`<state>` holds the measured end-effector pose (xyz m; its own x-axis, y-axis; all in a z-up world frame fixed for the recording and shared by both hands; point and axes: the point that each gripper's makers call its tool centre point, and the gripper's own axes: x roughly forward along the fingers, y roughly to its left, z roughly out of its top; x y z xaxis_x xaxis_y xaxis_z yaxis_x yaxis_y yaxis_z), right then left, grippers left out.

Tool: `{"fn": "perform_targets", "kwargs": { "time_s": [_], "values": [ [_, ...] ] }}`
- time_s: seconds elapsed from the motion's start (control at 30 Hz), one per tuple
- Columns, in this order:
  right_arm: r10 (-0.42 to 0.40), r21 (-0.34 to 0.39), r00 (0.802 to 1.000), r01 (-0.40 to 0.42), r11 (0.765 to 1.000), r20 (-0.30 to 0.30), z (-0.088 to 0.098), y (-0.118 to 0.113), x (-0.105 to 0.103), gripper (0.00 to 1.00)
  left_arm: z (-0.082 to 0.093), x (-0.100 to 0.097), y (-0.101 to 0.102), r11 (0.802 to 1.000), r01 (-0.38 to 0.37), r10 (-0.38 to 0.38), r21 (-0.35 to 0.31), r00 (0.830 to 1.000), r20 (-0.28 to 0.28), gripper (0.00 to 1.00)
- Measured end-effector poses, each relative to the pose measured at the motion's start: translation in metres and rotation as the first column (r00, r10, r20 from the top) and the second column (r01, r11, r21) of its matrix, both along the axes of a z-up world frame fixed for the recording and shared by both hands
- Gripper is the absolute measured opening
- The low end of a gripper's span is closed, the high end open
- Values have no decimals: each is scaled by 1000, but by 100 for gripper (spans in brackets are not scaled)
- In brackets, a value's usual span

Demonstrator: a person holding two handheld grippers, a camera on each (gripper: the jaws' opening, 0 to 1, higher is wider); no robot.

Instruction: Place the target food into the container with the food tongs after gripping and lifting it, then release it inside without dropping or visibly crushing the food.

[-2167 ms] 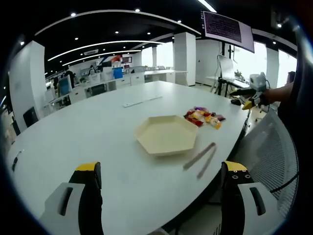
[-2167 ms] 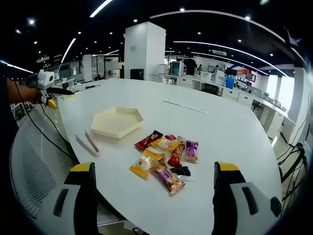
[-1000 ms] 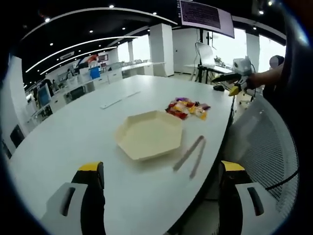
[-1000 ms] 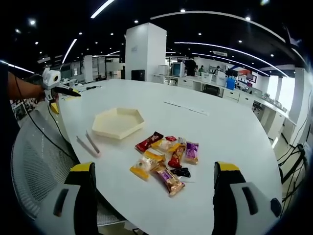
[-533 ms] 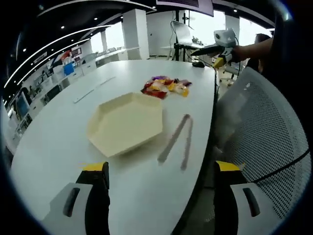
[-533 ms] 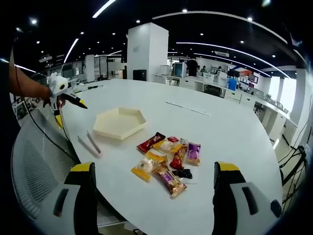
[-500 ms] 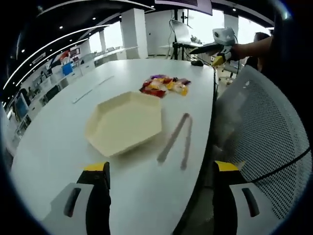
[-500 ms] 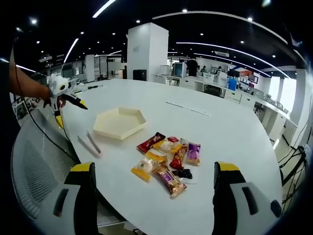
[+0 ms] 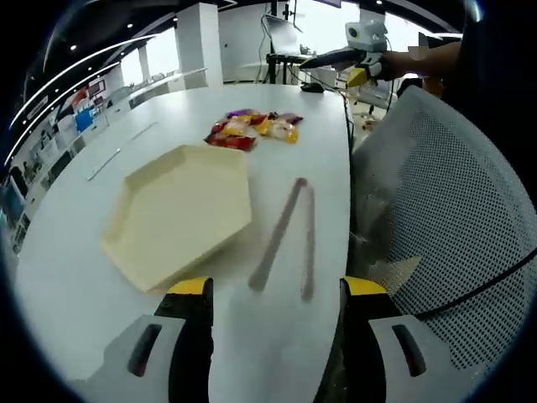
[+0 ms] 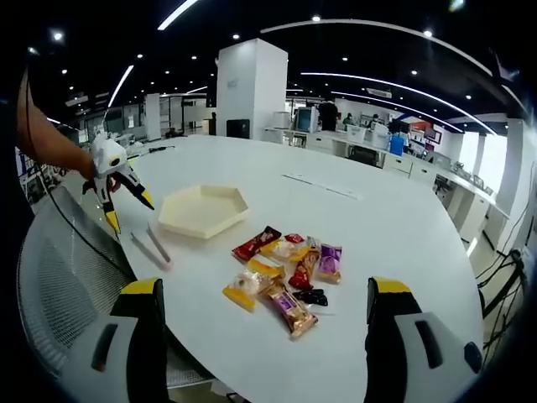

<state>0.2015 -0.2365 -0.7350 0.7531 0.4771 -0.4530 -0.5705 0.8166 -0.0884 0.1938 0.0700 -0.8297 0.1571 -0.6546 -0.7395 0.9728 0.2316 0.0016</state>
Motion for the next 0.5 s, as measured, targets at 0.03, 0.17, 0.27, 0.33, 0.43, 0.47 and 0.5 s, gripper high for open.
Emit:
{"fn": "perform_targets", "kwargs": {
  "time_s": [0.03,0.17,0.27,0.33,0.43,0.47,0.5],
  "values": [
    [-2,1,1000,2,1000,1,0,-1,0,100,-3,0,-1,1000,3,-3,10,1000,-4,54],
    [-9,4,1000,9,1000,3,1,-3,1,100,-9,0,-7,999,29,-29,23,1000,-2,48],
    [-11,7,1000,11,1000,2,0,-3,0,100,-9,0,-11,999,39,-39,24,999,-9,44],
    [-13,9,1000,13,1000,1,0,-3,0,100,-9,1,-13,999,47,-47,25,999,-7,40],
    [-13,11,1000,13,1000,-2,-2,-2,0,100,-8,2,-15,998,62,-62,28,998,-4,34],
    [-13,13,1000,13,1000,-3,-2,-2,-1,100,-8,1,-16,997,68,-68,28,998,-3,33],
    [-14,13,1000,14,1000,-4,-3,-2,-1,100,-9,2,-16,997,73,-73,29,997,0,31]
  ]
}}
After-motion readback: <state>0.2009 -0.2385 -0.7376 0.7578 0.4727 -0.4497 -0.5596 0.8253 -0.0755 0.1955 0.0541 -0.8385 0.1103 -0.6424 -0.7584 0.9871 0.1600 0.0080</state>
